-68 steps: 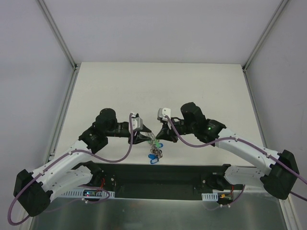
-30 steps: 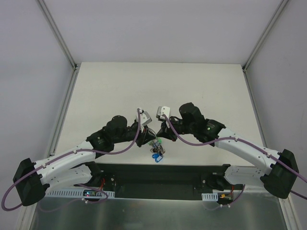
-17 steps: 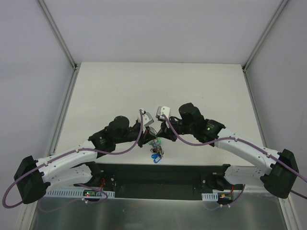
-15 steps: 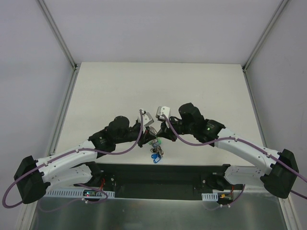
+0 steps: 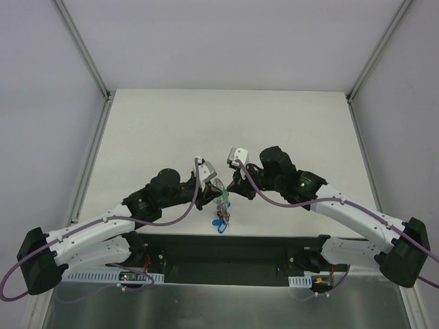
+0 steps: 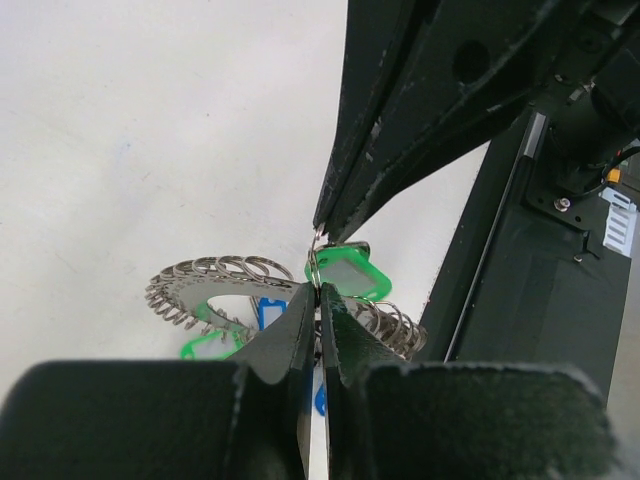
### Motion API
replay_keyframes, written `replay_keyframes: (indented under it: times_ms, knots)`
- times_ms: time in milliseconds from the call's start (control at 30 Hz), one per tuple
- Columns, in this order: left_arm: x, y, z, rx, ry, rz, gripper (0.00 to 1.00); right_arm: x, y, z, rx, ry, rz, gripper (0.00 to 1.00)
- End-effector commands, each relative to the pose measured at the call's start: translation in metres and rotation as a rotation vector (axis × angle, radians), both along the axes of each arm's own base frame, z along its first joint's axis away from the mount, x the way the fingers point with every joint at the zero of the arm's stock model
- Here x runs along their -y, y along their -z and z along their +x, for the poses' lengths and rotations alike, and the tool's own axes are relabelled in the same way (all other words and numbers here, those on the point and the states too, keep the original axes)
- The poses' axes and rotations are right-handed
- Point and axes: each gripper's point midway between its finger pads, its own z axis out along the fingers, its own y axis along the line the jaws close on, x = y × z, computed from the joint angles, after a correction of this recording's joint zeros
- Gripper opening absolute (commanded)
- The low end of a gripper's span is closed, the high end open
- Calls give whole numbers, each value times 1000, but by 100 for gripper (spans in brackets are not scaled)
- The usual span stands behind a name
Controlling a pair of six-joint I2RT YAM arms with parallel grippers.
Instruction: Put the keys on the keyring
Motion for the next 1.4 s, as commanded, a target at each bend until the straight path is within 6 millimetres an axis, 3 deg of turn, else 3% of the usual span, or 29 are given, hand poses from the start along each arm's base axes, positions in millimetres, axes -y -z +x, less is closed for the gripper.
replay_keyframes:
  times_ms: [0, 267, 500, 633, 767, 867, 1233, 1367]
  knots:
    - [-6, -8, 2, 52, -20, -17, 0, 25, -6, 22, 15, 146, -38, 1]
    - [-9, -19, 0, 116, -23, -88, 0, 23, 11, 22, -51, 154, -64, 1]
    - [-12, -13, -4, 135, -17, -115, 0, 16, 3, 13, -63, 100, -5, 2]
    - [-11, -17, -4, 159, -17, -148, 0, 9, 0, 6, -74, 68, 61, 16]
    - [-9, -22, -4, 188, -1, -176, 0, 4, -6, 0, -83, 40, 120, 38]
    - [-6, -24, -8, 202, 29, -191, 0, -1, -11, -9, -82, -15, 174, 45]
    - [1, -34, -25, 280, 162, -207, 0, -17, -27, -5, -42, -81, 228, 47]
    - [2, -37, -27, 289, 180, -211, 0, -23, -29, -14, -60, -157, 237, 47]
